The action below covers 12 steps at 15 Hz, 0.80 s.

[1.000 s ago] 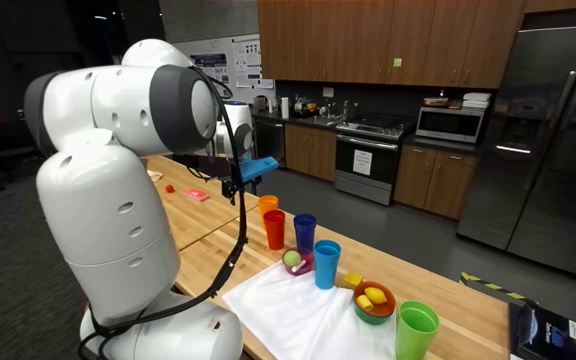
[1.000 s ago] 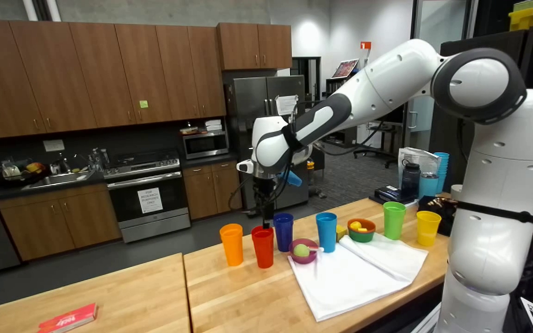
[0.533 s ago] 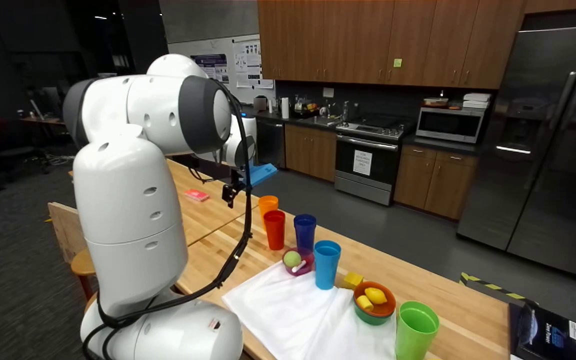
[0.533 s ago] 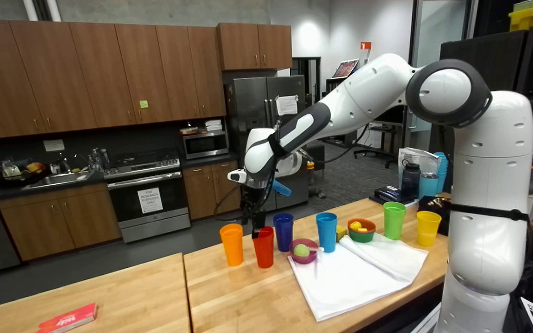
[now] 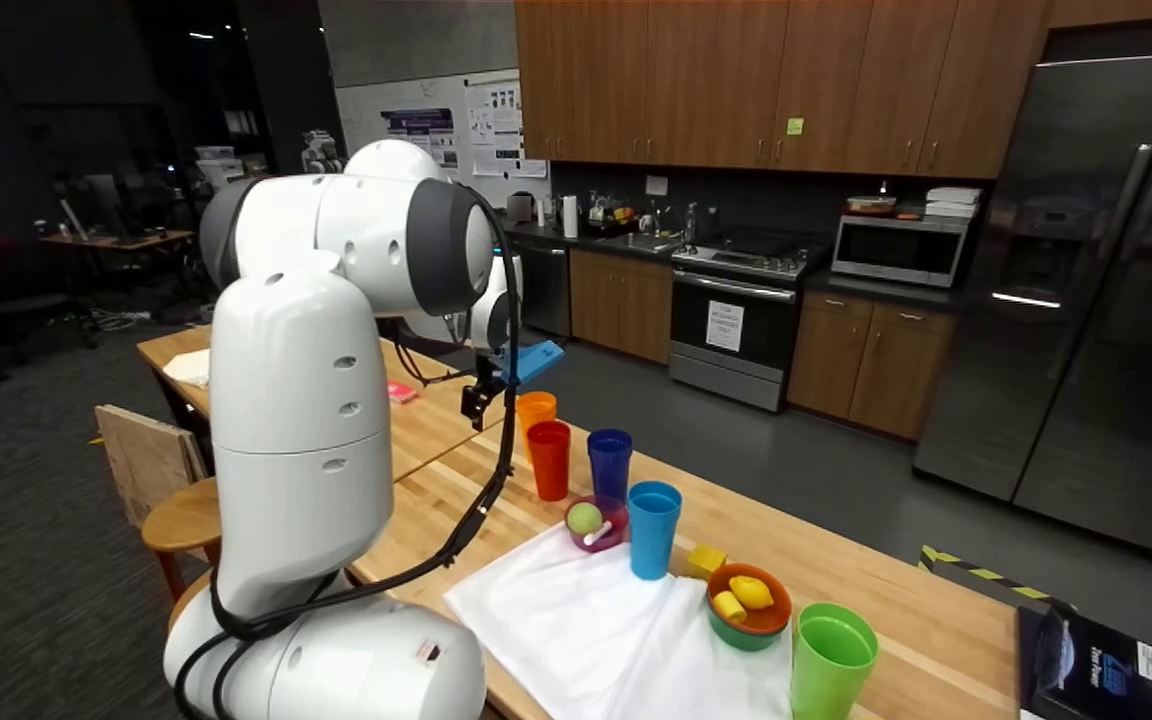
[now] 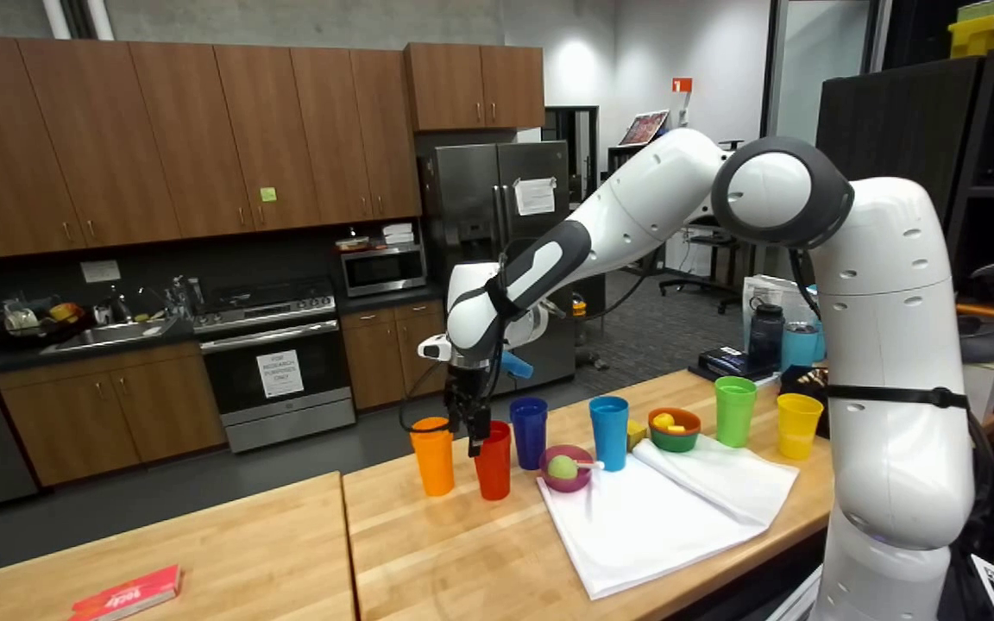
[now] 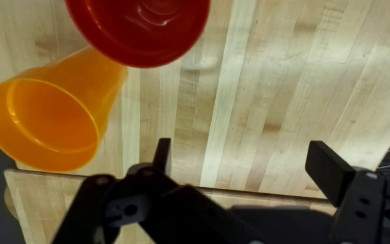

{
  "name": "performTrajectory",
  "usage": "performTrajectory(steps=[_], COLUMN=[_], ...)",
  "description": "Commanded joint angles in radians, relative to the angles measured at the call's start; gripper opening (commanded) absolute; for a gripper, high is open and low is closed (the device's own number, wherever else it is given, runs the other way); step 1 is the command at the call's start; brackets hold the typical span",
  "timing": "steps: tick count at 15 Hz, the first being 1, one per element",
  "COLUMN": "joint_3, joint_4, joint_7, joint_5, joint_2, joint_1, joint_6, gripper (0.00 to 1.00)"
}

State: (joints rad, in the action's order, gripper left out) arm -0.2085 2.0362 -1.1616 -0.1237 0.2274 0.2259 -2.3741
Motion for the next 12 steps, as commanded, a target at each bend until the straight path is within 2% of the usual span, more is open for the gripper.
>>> performTrajectory(steps=[1,6,12], joint_3=[-0.007,-0.015,-0.026], joint_4=[-0.063,-0.154,-0.233], joint_7=[0.079,0.147,0.165], joint_5=[0.126,0.238,0.279], joint_2=[0.047,0.117,0.185], joint_1=[0.001,0.01,0.007], joint_6=[-0.023,-0.014,-0.012], gripper=[1.0,1.0,1.0])
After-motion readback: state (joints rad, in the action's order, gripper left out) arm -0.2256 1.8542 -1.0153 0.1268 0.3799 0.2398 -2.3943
